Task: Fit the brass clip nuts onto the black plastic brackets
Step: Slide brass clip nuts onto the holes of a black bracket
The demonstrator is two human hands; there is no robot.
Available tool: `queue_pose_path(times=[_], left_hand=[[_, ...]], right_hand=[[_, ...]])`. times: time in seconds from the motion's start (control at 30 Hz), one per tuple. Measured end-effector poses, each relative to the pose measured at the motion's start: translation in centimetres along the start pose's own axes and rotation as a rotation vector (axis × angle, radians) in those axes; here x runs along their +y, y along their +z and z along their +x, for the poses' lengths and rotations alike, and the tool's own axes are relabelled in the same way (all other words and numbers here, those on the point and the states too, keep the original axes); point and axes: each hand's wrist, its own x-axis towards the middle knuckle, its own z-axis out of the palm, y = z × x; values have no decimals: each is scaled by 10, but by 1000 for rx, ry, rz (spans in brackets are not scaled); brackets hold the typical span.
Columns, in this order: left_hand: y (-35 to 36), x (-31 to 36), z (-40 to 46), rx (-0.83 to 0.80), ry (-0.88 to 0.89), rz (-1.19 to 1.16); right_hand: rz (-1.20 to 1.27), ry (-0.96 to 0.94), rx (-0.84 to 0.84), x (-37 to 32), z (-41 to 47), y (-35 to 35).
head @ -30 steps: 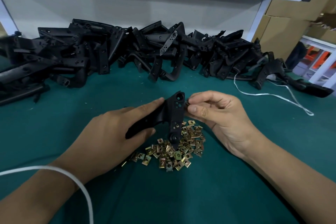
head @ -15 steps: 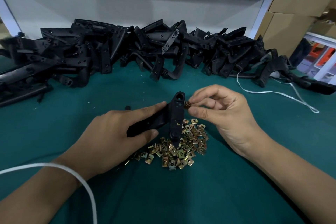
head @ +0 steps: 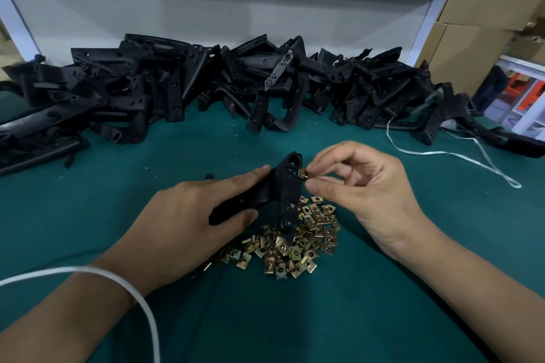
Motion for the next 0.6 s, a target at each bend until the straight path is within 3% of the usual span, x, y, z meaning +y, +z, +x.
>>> queue_pose_path(times=[0.6], left_hand=[[-1,-3,0,-29,98,47]], right_hand=[[-21,-3,-29,-5,0,-2]])
